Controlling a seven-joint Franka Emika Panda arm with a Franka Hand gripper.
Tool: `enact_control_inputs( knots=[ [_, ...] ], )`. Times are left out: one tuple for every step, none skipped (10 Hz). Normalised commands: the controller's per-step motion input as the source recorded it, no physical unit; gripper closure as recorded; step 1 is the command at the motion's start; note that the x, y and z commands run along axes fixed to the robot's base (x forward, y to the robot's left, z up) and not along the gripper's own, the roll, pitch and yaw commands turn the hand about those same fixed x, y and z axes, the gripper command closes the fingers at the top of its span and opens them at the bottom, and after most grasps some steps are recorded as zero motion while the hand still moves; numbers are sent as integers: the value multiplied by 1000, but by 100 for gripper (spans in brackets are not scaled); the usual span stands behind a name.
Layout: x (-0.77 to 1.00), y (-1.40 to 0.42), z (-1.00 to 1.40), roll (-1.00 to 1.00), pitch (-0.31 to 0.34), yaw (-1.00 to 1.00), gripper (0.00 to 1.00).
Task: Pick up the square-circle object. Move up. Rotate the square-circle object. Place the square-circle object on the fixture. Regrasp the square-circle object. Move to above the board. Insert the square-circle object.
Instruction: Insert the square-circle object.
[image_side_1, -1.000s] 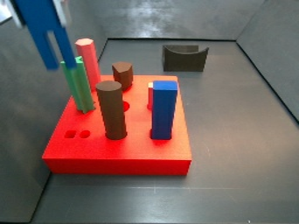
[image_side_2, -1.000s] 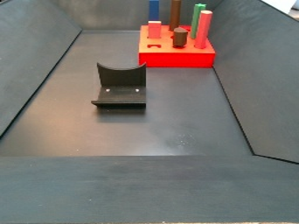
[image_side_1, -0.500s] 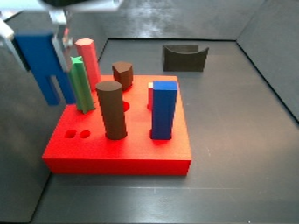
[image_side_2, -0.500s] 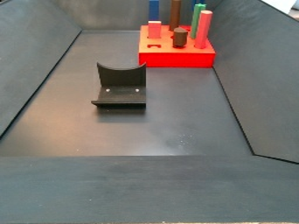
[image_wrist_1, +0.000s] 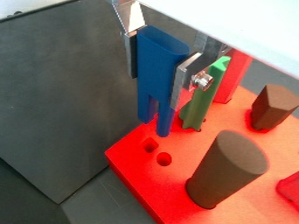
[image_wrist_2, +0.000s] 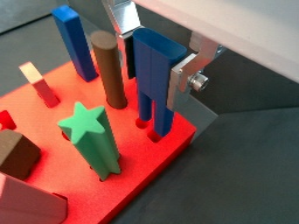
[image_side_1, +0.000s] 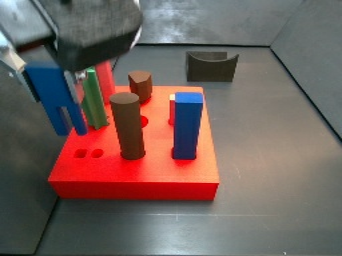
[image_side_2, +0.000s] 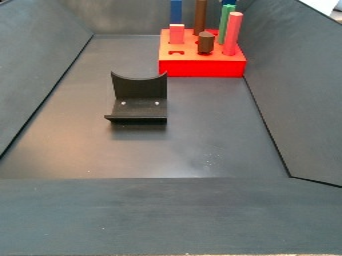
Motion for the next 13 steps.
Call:
enact_control_inputs(
  knots=[
    [-43,-129,-489,263,0,-134,100],
    [0,-203,-603,296,-27,-157,100],
    [91,-209,-666,253,-10,-191,100],
    [309,-137,-620,154,0,-129,100],
    [291,0,-506,271,0,-80,100],
    [209,0,-449,296,6,0,100],
    [0,0,-417,186,0,46,100],
    [0,0,-326,30,-19,71,100],
    [0,0,-331,-29,-50,63,100],
    [0,0,-323,-87,-54,100,100],
    [69,0,-243,-220,-71,100,100],
    [109,0,-260,-231,-76,31,100],
    [151,0,-211,-247,-56,0,100]
  ],
)
